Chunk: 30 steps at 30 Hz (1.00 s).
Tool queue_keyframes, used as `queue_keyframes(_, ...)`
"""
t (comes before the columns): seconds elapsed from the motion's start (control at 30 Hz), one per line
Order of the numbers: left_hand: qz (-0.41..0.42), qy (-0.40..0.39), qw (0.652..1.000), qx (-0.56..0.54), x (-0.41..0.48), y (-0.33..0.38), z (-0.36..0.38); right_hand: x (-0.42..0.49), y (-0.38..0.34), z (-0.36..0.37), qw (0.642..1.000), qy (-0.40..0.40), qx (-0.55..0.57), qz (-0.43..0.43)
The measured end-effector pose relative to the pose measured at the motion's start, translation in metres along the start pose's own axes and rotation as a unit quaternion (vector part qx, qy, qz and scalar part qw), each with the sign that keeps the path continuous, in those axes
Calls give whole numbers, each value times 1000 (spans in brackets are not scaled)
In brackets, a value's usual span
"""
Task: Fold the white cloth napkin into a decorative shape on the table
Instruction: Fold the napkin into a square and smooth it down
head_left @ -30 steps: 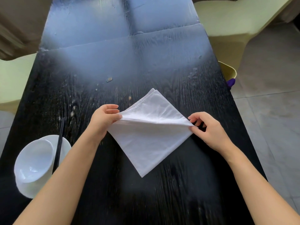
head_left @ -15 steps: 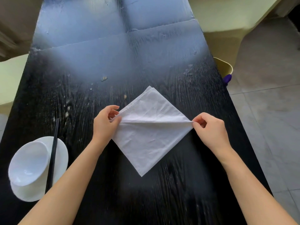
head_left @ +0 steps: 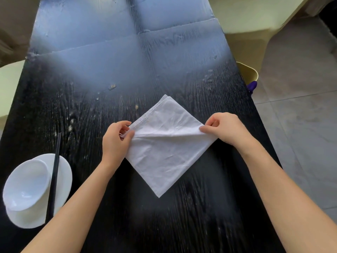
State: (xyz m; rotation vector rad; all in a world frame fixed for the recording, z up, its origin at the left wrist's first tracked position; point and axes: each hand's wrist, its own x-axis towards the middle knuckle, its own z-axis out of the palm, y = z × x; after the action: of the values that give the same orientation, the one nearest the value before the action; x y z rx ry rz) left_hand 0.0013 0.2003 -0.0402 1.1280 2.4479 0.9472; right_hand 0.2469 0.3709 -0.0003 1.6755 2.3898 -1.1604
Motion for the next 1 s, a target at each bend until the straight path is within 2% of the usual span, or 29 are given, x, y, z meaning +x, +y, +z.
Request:
queue_keyframes(0.1, 4, 10, 1000, 4, -2, 1, 2, 8, -3, 1, 1000, -24, -11, 4)
queue_keyframes(0.23, 8, 9, 1000, 15, -4, 2, 3, 12, 7, -3, 996, -8, 90, 6)
queue_keyframes(0.57, 26, -15, 999, 37, -3, 9, 3, 9, 25, -16, 965, -67, 251, 31)
queue_keyframes(0.67, 24, -12, 998, 51, -2, 5, 4, 6, 29, -15, 977, -64, 203, 17)
queue_keyframes(0.9, -41, 4, 997, 72, -2, 7, 2, -4, 26, 10, 992, 101, 68, -38)
queue_keyframes(0.93, -42, 17, 995, 91, -3, 8, 1, -6, 25, 13, 991, 121, 28, -46)
queue_keyframes(1.0, 6, 61, 985, 161, -6, 13, 1, -8, 18, 23, 980, 177, -50, -69)
